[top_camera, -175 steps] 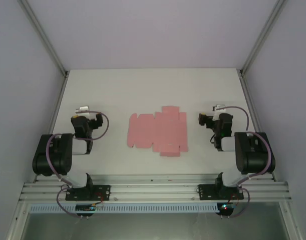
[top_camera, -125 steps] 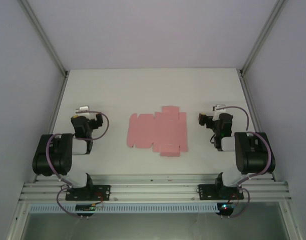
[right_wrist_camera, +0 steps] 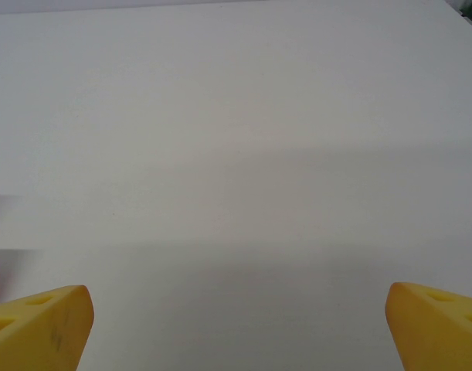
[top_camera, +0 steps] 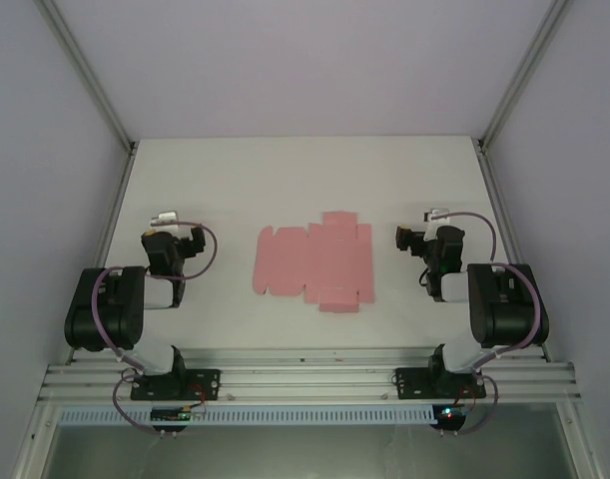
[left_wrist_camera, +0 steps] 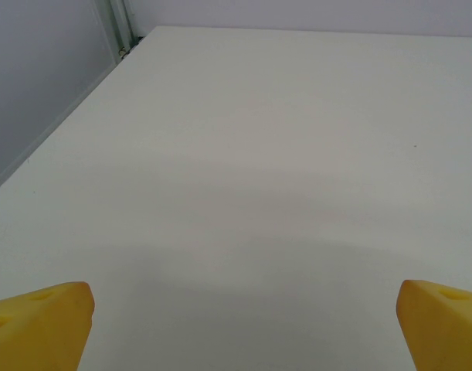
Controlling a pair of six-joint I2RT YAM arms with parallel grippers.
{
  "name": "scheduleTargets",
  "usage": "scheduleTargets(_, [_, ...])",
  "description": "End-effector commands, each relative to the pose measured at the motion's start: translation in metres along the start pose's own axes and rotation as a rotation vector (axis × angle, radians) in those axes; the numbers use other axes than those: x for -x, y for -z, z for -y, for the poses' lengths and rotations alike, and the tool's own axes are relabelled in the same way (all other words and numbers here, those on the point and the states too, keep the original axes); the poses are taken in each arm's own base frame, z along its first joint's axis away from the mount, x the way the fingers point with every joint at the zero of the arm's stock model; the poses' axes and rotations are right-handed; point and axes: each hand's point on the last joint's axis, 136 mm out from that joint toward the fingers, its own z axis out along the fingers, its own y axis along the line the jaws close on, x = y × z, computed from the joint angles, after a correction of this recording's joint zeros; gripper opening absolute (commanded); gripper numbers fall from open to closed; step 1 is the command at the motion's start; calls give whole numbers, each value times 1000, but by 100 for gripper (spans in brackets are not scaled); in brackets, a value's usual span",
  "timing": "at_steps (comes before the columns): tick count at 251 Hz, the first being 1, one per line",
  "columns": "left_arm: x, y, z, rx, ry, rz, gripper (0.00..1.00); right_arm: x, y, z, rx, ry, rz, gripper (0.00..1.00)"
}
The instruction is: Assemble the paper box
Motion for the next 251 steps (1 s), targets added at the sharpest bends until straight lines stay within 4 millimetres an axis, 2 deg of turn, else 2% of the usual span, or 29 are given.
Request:
scheduleTargets(1, [8, -1, 2, -6, -7, 22, 99, 2, -1, -3, 14, -17, 3, 99])
scheduleTargets(106, [8, -2, 9, -49, -23, 10, 100, 3, 0, -3, 9, -18, 6, 99])
scheduleTargets(124, [9, -2, 9, -50, -23, 14, 100, 8, 2, 0, -7, -24, 9, 99])
scheduleTargets(153, [30, 1, 0, 9, -12, -30, 99, 32, 9, 6, -55, 4, 7, 99])
scheduleTargets(174, [51, 10, 2, -2, 15, -43, 100, 46, 13, 6, -91, -2, -57, 99])
scheduleTargets(186, [57, 16, 6, -22, 50, -69, 100, 53, 16, 4, -111, -25, -94, 99])
scheduleTargets(222, [63, 31, 27, -91, 143, -186, 100, 55, 22, -20, -126, -10, -230, 99])
scheduleTargets(251, [70, 46, 59, -188, 222, -237, 100, 55, 26, -51, -96, -58, -319, 99])
